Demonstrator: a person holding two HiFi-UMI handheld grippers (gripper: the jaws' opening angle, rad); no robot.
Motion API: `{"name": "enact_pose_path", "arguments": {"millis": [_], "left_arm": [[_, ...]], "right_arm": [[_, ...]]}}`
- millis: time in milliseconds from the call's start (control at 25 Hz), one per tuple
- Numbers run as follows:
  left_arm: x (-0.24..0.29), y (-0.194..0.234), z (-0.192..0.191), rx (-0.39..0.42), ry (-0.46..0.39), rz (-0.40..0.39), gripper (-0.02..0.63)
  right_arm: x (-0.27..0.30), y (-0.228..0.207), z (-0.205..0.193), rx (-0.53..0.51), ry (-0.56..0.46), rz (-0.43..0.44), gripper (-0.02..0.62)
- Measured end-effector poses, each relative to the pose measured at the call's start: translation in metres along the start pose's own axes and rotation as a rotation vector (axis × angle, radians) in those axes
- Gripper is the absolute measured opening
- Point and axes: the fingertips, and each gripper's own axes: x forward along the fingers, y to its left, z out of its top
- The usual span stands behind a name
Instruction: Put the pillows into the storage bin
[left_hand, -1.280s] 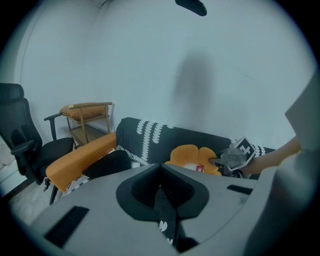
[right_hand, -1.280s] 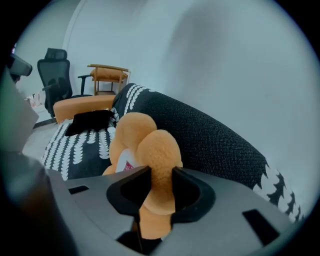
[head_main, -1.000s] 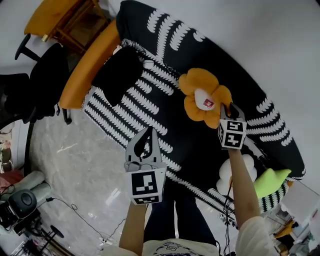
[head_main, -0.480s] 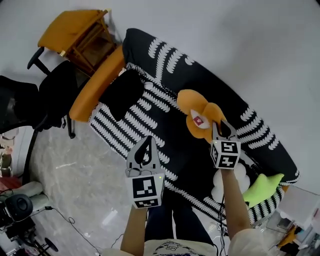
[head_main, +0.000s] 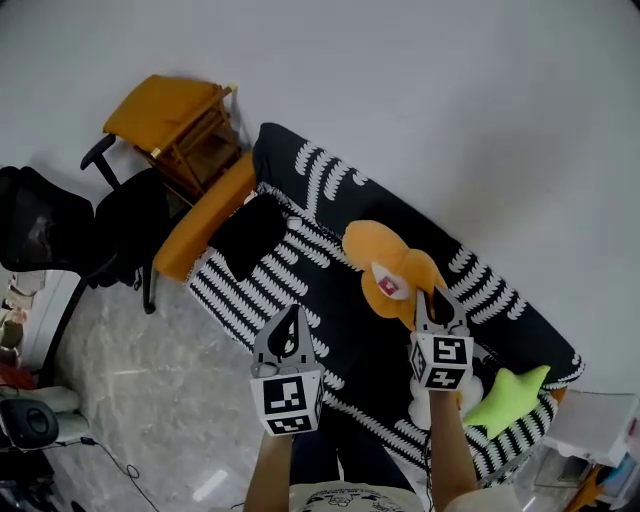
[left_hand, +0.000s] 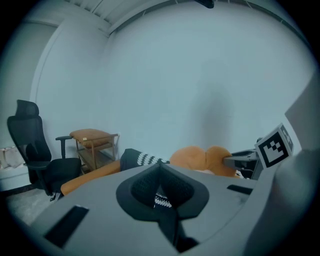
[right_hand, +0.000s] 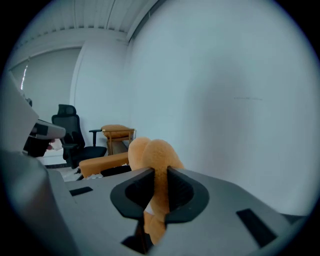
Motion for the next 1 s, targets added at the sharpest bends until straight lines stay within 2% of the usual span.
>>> {"name": "enact_pose_path", "arguments": {"millis": [240,480,640,840,1000], "left_arm": [[-0.036,-0.018,0.03,0.005,-0.066,-0.018,0.014],[-0.055,-0.039,0.059,0.04,-0.111,-0.106,0.014],[-0.061,-0.055,0.079,0.08,-0.135,-0.215,0.014],[-0.069,-0.089,0.102,0.15,-0.172,-0.392,0.014],[-0.078,-0.124,0.107,0.196,-0.186,-0.537,0.014]], "right_arm": [[-0.063,0.001,0.032,0.037,-0.077,-0.022,0.061],[-0.117,0.002,0.055,0.062,-0.13,-0.094,0.061],[-0.152,0.002,0.062,0.101,-0.157,-0.192,0.061],[-0.206,-0.006,0.059,0.171,-0.182,-0.365,0.061],[-0.253,-0.017,0.046,0.212,-0.193,-0.511,0.061]]}}
